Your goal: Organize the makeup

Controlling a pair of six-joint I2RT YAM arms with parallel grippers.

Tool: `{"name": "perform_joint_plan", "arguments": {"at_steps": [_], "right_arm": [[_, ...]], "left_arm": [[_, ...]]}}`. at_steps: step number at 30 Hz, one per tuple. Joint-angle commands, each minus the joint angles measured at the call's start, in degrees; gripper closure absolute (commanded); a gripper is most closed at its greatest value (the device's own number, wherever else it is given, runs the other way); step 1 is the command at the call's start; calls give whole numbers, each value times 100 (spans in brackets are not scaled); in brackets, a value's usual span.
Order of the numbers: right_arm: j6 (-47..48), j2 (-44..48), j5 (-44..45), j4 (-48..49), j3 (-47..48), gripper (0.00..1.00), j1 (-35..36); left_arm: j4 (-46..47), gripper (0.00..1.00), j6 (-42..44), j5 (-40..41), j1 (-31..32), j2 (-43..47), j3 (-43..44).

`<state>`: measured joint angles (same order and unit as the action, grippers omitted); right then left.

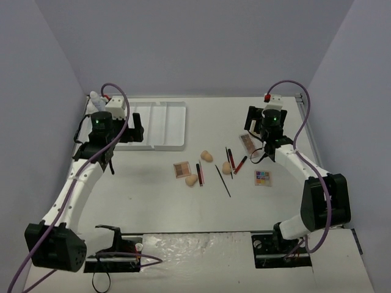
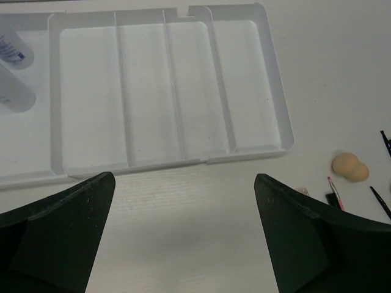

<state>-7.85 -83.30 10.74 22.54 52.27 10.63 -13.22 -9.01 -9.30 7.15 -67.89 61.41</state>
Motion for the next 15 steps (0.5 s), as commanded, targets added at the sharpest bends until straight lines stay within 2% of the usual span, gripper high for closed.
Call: {"name": "perform_joint_plan", "arguments": {"at_steps": [1, 7, 12, 15], "right_arm": [[124, -450, -39, 1314, 28, 10, -338], [355, -829, -416, 1666, 38, 12, -422], [528, -1080, -601, 1812, 71, 13, -478], [495, -1195, -635, 1886, 69, 13, -551]], "left_arm": [[147, 3, -224, 41, 97, 808, -470], [208, 3, -199, 106, 173, 1553, -1223], [599, 3, -405, 515, 183, 2104, -2003], [657, 3, -395, 565, 192, 2168, -2060]]}}
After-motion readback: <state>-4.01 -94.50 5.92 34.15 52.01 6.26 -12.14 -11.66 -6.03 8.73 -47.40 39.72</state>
